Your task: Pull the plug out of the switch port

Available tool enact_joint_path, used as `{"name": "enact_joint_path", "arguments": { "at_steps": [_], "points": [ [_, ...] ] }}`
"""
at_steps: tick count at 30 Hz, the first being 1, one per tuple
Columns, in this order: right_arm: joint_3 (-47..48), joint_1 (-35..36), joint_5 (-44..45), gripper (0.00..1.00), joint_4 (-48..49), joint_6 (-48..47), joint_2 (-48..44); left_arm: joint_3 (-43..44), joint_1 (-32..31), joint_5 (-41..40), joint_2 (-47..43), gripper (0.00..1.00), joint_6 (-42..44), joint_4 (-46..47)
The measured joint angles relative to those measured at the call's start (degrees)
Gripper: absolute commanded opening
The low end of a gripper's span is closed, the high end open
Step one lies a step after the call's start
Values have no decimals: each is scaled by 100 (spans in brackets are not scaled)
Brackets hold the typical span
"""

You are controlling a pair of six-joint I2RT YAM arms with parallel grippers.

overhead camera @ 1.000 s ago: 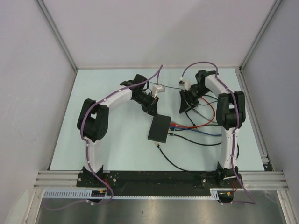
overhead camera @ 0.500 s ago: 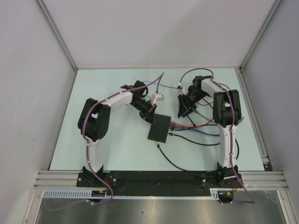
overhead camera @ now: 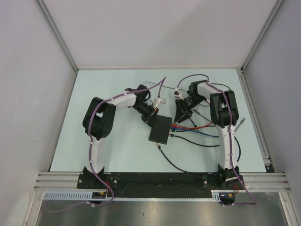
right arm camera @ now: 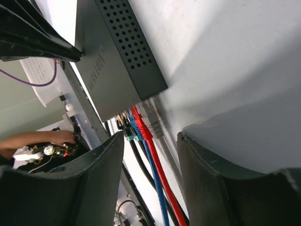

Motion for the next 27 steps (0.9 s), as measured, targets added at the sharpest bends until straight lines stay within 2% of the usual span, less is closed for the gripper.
{"name": "enact_joint_path", "arguments": {
  "at_steps": [16, 27],
  "points": [
    [-153, 13, -424, 45, 225, 636, 199, 0, -13, -20, 11, 7, -164, 74],
    [-343, -4, -632, 44, 616, 1108, 179, 0, -17, -26, 11, 7, -168, 83]
  ]
}}
